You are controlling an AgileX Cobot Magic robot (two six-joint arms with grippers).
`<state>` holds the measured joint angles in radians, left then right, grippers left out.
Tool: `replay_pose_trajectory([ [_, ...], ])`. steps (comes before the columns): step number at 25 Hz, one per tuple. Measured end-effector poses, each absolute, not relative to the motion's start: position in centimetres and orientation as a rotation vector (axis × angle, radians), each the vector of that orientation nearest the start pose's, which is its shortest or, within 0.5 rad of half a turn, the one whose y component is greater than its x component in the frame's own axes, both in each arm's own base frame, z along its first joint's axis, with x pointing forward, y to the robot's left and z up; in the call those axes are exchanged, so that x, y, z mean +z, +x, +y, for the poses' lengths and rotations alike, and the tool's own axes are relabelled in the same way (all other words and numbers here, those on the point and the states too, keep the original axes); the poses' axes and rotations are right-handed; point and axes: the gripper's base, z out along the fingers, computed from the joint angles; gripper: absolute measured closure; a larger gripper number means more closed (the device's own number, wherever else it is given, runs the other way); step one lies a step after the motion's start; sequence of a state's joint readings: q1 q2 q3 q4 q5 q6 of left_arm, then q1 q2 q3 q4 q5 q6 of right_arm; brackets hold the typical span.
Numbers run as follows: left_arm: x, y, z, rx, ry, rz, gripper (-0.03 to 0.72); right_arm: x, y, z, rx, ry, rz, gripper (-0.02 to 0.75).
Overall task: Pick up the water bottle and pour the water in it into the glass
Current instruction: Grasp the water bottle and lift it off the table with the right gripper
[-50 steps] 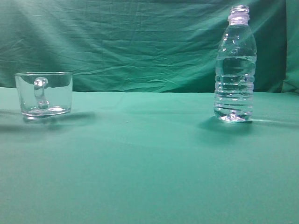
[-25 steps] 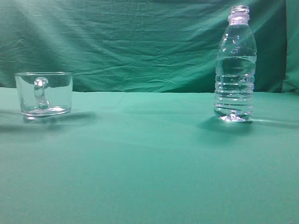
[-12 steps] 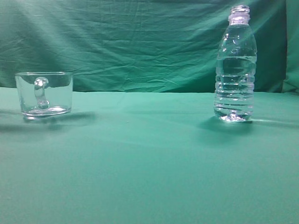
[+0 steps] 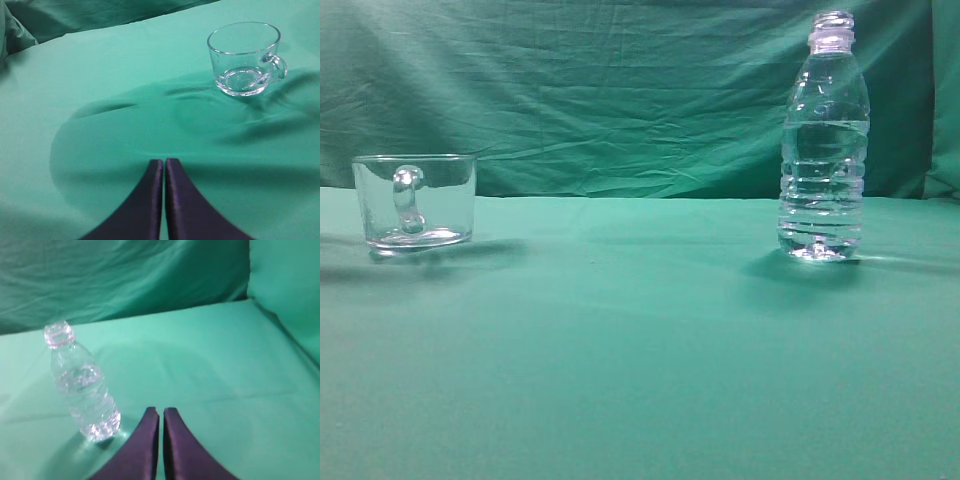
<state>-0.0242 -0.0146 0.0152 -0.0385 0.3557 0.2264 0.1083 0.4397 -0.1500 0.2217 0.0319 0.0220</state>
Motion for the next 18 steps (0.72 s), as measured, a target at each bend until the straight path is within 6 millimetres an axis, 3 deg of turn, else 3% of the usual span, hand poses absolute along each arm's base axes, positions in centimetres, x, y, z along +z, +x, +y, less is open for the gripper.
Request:
replay_pose_trajectory([
  [4, 17.7, 5.3, -0.2, 0.104, 0.206, 1.829, 0.688, 21.7, 11.1, 2.4, 0.310, 0.033, 1.910, 0.738],
  [10, 17.7, 5.3, -0.2, 0.104, 0.206, 1.829, 0.688, 20.8, 13.3, 5.4, 0.296, -0.294, 1.879, 0.738],
  [14, 17.7, 5.3, -0.2, 0.104, 0.206, 1.829, 0.688, 19.4, 14.9, 6.9, 0.300, -0.355, 1.879, 0.537],
  [18, 17.7, 5.3, -0.2, 0.104, 0.206, 1.829, 0.688, 18.2, 16.8, 7.7, 0.313, -0.314, 1.918, 0.248],
])
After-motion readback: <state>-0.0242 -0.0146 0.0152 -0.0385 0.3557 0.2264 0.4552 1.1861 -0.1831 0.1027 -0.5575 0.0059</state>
